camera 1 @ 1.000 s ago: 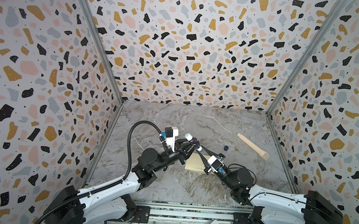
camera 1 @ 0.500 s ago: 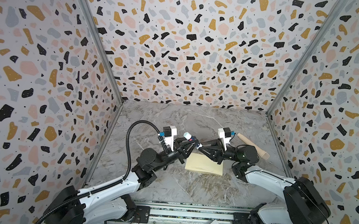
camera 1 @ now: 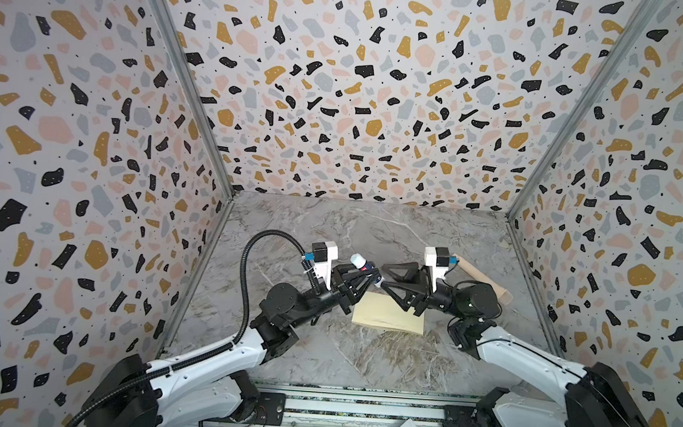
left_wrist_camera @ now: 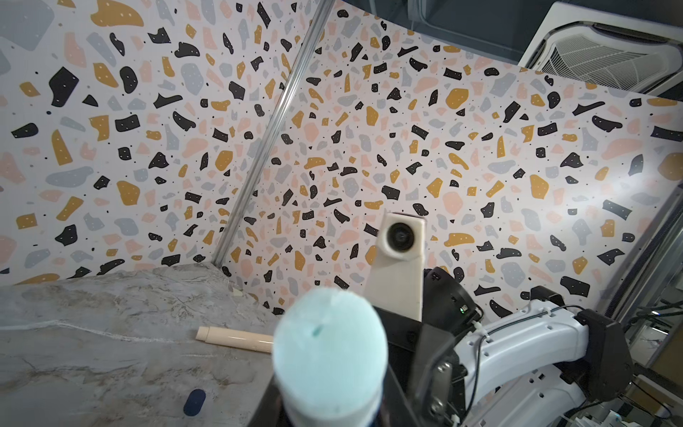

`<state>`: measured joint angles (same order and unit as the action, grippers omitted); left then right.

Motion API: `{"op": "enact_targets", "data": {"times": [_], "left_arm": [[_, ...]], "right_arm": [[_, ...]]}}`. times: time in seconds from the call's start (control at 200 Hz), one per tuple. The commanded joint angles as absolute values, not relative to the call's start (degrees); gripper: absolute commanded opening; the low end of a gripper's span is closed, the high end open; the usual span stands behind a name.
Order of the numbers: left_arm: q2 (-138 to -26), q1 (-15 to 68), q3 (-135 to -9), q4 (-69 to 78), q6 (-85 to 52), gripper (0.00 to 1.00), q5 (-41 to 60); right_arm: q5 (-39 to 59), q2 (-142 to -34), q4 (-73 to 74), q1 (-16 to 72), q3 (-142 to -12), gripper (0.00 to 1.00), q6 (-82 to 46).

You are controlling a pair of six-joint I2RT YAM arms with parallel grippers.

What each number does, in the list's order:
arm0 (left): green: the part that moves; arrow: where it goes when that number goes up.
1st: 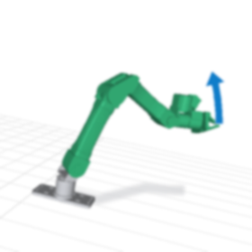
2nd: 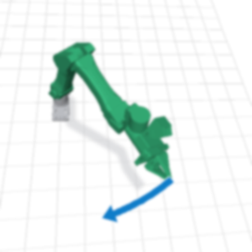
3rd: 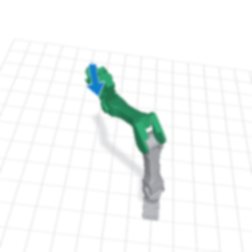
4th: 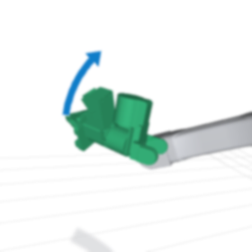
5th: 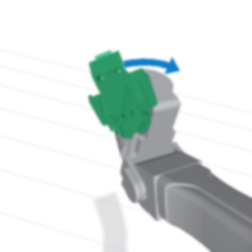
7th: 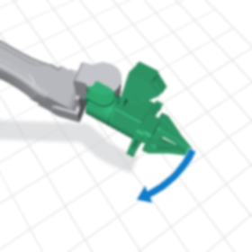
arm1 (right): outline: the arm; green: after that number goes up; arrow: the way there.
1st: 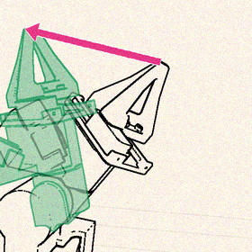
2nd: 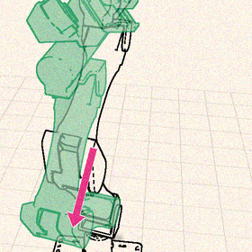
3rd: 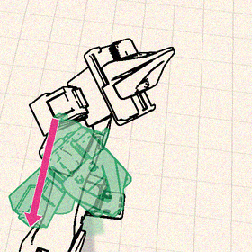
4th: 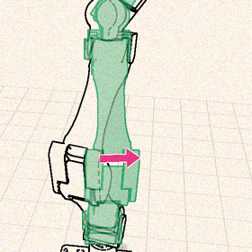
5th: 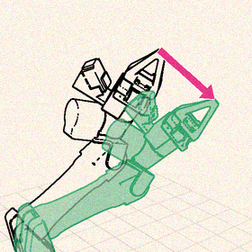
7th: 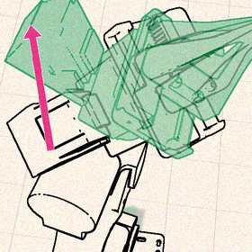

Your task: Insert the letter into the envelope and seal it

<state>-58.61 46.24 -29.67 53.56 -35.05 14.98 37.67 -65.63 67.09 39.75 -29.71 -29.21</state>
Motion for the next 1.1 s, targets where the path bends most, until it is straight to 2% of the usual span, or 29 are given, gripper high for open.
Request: {"op": "enact_targets", "data": {"times": [0.0, 0.075, 0.205, 0.415, 0.781, 1.096], "left_arm": [[-57.98, 46.22, -30.41, 55.29, -33.58, 0.0, 15.26], [-58.1, 46.14, -30.49, 55.38, -33.71, 0.0, 15.25], [-58.45, 46.21, -30.74, 55.54, -33.86, 0.0, 15.36], [-58.93, 46.2, -30.97, 55.64, -34.02, 0.0, 15.43], [-59.15, 46.16, -31.0, 55.64, -34.01, 0.0, 15.53], [-59.02, 46.16, -30.72, 55.8, -34.14, 0.0, 15.62]], "right_arm": [[15.64, -60.38, 62.91, 46.37, -24.74, 0.74, -0.56], [7.99, -59.29, 65.69, 49.52, -22.24, 0.75, 7.9], [0.25, -59.56, 66.97, 53.18, -21.62, 0.75, 17.73], [-7.7, -63.28, 75.57, 58.63, -20.7, 0.65, 27.97], [-9.13, -67.61, 81.35, 61.61, -22.1, 0.43, 30.61], [-9.58, -69.43, 81.18, 62.4, -23.13, 0.37, 31.38]]}}
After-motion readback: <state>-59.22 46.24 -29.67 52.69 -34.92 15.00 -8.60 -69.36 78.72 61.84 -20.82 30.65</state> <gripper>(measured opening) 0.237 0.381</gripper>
